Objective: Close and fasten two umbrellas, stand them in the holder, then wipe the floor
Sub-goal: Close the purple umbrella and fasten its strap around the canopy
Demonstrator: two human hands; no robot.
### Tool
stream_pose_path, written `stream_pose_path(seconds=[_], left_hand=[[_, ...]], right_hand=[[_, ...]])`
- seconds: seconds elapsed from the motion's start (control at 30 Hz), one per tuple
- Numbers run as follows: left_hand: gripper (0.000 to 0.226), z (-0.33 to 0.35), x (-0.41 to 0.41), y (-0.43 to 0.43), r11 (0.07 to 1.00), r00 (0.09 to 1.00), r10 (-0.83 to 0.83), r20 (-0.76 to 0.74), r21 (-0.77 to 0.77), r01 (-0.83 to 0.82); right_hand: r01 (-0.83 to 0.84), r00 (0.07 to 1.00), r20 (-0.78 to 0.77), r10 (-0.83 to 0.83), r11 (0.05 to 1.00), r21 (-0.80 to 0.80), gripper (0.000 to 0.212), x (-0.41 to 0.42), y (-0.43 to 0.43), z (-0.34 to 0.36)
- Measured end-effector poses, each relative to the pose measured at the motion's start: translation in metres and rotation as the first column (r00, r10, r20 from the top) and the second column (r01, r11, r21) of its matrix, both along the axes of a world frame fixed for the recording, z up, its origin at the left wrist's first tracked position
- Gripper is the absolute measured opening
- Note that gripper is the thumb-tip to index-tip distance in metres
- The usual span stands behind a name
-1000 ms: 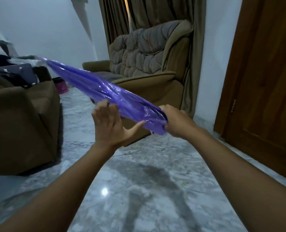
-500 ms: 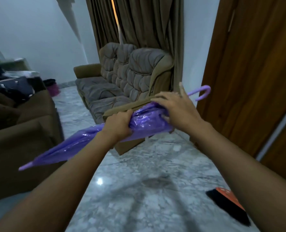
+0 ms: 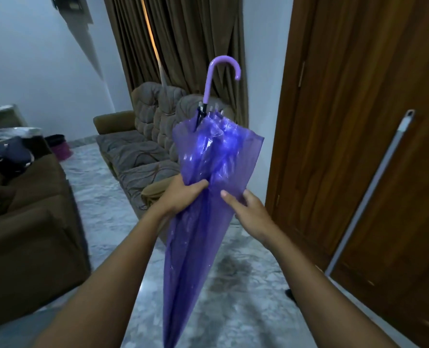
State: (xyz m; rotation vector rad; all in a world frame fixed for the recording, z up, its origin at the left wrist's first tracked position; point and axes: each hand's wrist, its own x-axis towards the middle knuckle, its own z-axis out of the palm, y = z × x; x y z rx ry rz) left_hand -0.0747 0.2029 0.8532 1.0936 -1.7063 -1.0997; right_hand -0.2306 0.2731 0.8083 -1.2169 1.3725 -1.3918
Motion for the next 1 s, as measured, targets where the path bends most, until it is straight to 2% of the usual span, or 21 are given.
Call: stream_pose_path(seconds=[0.07, 0.1, 0.13, 0.17, 0.23, 0.27, 0.4, 0.53, 0.6, 0.67, 0.7, 0.77, 0.83, 0.87, 1.0], left_hand=[[0.013, 0.000, -0.001, 0.006, 0.995, 0.998, -0.004, -0.058, 0.094, 0.009], [0.005, 0.000, -0.002, 0.007, 0.983, 0.994, -0.025, -0.103, 0.181, 0.044], [0.013, -0.002, -0.002, 0.007, 0.958, 0.987, -0.052, -0.153, 0.270, 0.093], [0.026, -0.005, -0.002, 0.007, 0.927, 0.979, -0.077, -0.188, 0.349, 0.140], [0.030, -0.008, -0.004, 0.006, 0.876, 0.954, -0.137, -0.265, 0.416, 0.242], [0.028, -0.009, -0.006, 0.006, 0.865, 0.941, -0.161, -0.298, 0.417, 0.280], [0.034, -0.011, -0.012, 0.006, 0.823, 0.857, -0.193, -0.478, 0.398, 0.406], [0.067, -0.017, -0.019, 0.007, 0.808, 0.826, -0.235, -0.513, 0.369, 0.460], [0.084, -0.021, -0.028, 0.010, 0.881, 0.867, -0.180, -0.465, 0.315, 0.353], [0.094, -0.025, -0.036, 0.012, 0.977, 0.917, -0.051, -0.396, 0.170, 0.127], [0.091, -0.026, -0.038, 0.012, 0.994, 0.928, -0.045, -0.369, 0.079, 0.080], [0.077, -0.024, -0.043, 0.012, 0.985, 0.937, -0.164, -0.307, -0.009, 0.170], [0.069, -0.019, -0.046, 0.012, 0.952, 0.919, -0.284, -0.272, 0.030, 0.303], [0.067, -0.019, -0.047, 0.011, 0.947, 0.917, -0.290, -0.275, 0.054, 0.316], [0.039, -0.017, -0.052, 0.004, 0.958, 0.917, -0.083, -0.391, 0.223, 0.181]], right_hand=[[-0.018, 0.999, -0.040, 0.015, 0.998, -0.068, 0.023, 0.007, 0.004, 0.004], [0.008, 0.998, -0.062, -0.013, 0.996, -0.088, 0.021, 0.010, 0.003, 0.002], [0.028, 0.997, -0.069, -0.035, 0.995, -0.099, 0.023, 0.014, 0.002, 0.001], [0.057, 0.995, -0.070, -0.064, 0.994, -0.098, 0.029, 0.019, 0.001, 0.001], [0.130, 0.984, -0.112, -0.141, 0.986, -0.103, 0.050, 0.027, 0.001, 0.001], [0.146, 0.977, -0.139, -0.163, 0.982, -0.122, 0.055, 0.029, 0.001, 0.000], [0.174, 0.965, -0.175, -0.193, 0.977, -0.121, 0.042, 0.034, 0.001, 0.002], [0.241, 0.956, -0.136, -0.258, 0.962, -0.130, 0.033, 0.039, 0.000, -0.001], [0.287, 0.944, -0.124, -0.307, 0.945, -0.158, 0.032, 0.042, 0.001, 0.000], [0.336, 0.920, -0.148, -0.364, 0.924, -0.184, 0.029, 0.043, 0.002, -0.001], [0.362, 0.902, -0.178, -0.393, 0.914, -0.184, 0.028, 0.043, 0.002, -0.002], [0.403, 0.858, -0.271, -0.437, 0.899, -0.172, 0.029, 0.038, 0.004, -0.004], [0.411, 0.816, -0.356, -0.455, 0.891, -0.196, 0.036, 0.034, 0.008, -0.003], [0.394, 0.801, -0.392, -0.453, 0.891, -0.226, 0.039, 0.033, 0.010, -0.003], [0.275, 0.805, -0.458, -0.378, 0.921, -0.276, 0.037, 0.026, 0.020, -0.005]])
